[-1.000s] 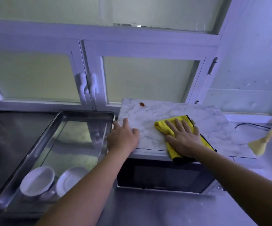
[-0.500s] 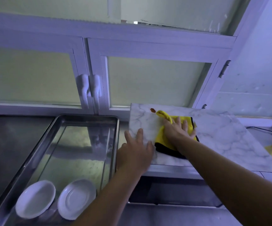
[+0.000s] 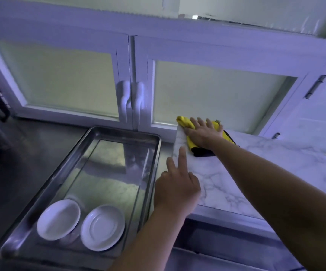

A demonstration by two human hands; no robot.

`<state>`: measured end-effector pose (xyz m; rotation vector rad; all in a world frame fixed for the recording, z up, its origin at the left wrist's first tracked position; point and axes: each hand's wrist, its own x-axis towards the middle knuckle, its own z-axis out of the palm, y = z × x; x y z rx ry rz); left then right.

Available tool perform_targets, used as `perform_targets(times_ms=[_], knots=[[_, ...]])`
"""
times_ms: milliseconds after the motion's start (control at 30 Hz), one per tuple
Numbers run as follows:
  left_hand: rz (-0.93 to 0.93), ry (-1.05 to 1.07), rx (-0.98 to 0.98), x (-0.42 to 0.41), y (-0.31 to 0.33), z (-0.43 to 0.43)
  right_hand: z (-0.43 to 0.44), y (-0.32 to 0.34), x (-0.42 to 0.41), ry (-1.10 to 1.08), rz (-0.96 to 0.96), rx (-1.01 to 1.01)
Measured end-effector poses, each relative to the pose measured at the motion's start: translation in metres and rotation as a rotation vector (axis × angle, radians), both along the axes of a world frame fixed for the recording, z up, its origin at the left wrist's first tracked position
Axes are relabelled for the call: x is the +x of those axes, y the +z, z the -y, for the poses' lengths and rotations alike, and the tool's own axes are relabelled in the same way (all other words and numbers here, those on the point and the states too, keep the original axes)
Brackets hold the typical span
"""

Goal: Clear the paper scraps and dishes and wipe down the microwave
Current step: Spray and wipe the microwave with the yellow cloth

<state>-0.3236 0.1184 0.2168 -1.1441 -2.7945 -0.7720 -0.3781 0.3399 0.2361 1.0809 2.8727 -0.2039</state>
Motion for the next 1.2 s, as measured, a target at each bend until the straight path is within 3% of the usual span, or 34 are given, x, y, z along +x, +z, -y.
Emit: perform_targets(times_ms=[233, 467, 600, 867, 1200], knots=[[0.102, 0.071, 0.02, -0.003, 0.003, -0.003, 0.056, -0.007, 0.076, 0.048, -0.012, -0.025], [0.576, 0.137, 0.208, -0.018, 0.001, 0.011, 0.121, -0.006, 0.163, 0.125, -0.021, -0.005], [0.617, 0.141, 0.304, -0.016, -0.003, 0.018, 0.133, -0.005, 0.175, 0.145, 0.008, 0.016], [0.638, 0.27, 0.572, -0.015, -0.013, 0.016, 0.096, -0.003, 0.1, 0.102, 0.003, -0.028], [0.455, 0.354, 0.787, -0.01, -0.012, 0.019, 0.029, 0.001, -0.037, 0.027, 0.004, 0.027]])
